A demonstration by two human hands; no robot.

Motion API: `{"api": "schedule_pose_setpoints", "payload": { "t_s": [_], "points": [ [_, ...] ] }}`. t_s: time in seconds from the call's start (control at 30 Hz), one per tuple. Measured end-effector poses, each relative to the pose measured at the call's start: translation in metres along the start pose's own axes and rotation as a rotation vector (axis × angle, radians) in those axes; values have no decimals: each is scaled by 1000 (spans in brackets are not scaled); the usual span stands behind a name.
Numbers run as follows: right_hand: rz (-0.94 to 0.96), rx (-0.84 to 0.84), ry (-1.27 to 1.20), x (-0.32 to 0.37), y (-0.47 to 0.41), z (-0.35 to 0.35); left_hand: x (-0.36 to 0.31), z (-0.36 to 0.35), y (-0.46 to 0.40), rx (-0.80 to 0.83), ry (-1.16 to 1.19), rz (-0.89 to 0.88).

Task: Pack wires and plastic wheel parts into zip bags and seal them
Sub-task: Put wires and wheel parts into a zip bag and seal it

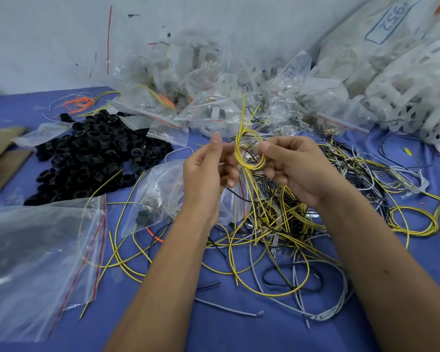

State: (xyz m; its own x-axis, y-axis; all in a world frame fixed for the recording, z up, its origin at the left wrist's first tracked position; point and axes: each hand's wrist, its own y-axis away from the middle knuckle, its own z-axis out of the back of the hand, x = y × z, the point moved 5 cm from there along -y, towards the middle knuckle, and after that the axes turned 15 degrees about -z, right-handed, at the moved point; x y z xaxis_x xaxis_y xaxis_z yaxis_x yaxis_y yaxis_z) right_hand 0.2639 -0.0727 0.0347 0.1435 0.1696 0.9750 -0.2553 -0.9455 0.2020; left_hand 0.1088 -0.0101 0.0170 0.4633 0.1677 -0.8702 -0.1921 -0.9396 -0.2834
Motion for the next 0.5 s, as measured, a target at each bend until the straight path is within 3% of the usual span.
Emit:
{"api": "schedule_pose_setpoints", "payload": {
  "t_s": [0.07, 0.17, 0.3, 0.4, 0.5],
  "points": [
    [-32, 19, -164, 1, 0, 1, 7, 9, 0, -62, -113, 57],
    [-103, 121, -430, -2, -1, -4, 13, 22, 0, -19, -542, 49],
    [-165, 131, -350, -12, -4, -20, 11, 20, -1, 140, -879, -10],
    [-156, 54, -166, -18, -5, -22, 11, 23, -2, 149, -883, -19],
    [-120, -95, 56, -21, -7, -21, 7, 32, -4, -7, -682, -6]
  ]
}}
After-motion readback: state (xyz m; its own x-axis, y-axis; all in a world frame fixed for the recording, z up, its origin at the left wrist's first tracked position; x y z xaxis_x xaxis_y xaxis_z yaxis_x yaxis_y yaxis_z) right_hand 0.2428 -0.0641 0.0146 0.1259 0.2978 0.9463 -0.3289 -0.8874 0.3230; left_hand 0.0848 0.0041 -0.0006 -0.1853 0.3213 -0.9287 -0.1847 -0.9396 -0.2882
